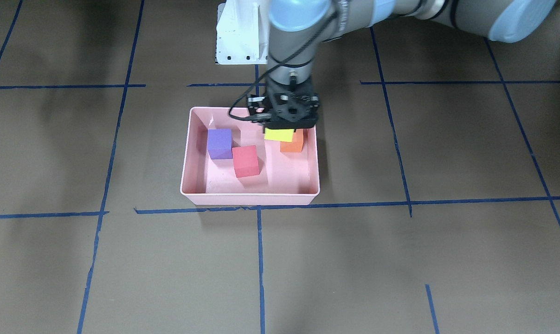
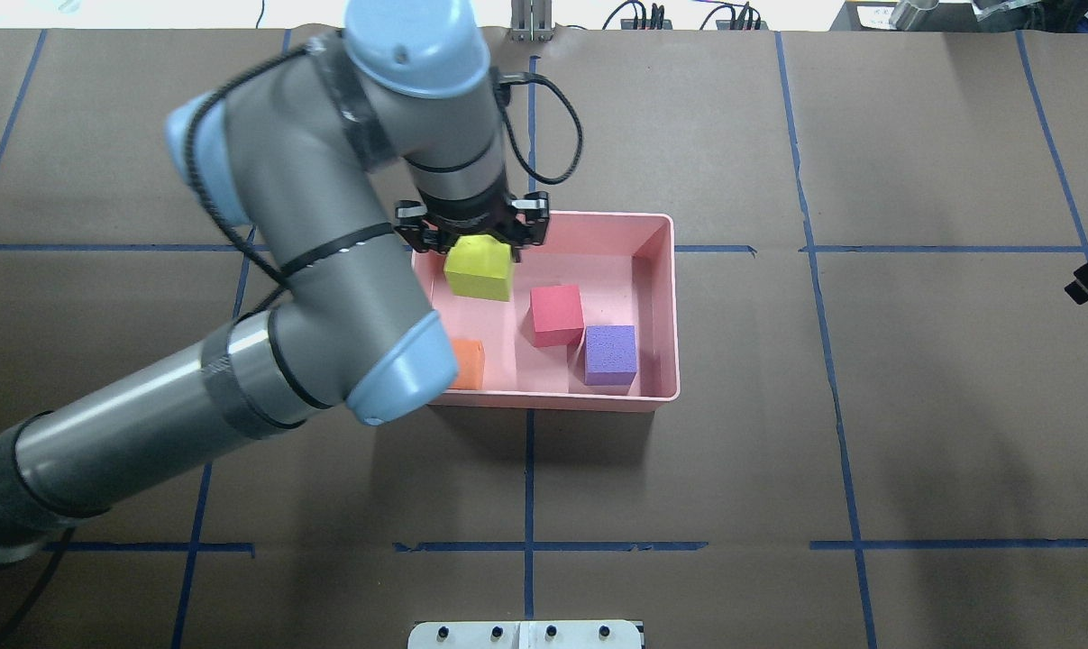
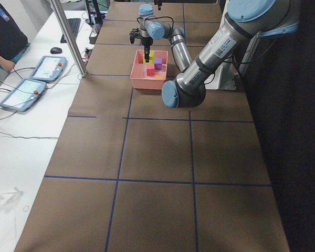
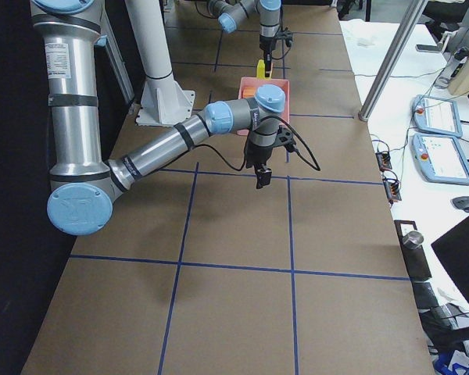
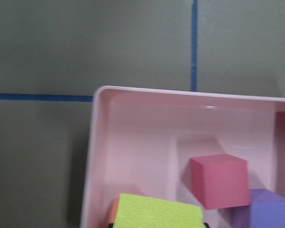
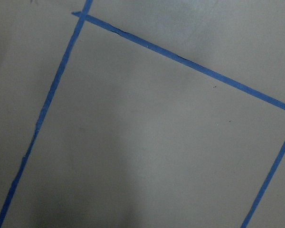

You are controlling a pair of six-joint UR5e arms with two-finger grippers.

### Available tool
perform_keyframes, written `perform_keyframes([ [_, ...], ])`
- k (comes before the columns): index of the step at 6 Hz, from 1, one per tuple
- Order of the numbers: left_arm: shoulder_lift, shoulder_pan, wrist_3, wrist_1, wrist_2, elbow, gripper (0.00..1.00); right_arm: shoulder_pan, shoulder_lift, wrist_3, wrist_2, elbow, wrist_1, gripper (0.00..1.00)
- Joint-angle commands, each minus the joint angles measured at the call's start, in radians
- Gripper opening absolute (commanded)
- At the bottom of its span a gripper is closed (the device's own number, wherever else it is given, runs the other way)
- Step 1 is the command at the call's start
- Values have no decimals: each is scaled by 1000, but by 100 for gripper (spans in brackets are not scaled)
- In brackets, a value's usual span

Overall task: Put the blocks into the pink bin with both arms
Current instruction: 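Release the yellow cube into the bin and withdraw the left arm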

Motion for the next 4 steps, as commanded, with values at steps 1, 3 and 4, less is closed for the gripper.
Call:
perform_keyframes([
  [1,-2,8,-4,0,7,-6,100,16,-40,-14,1,19,0,100],
  [3,137,-3,60,9,2,-154,100,30,-83,-31,1,47,0,100],
  [4,228,-30,162,13,1,-232,100,61,-156,-66,1,88,0,100],
])
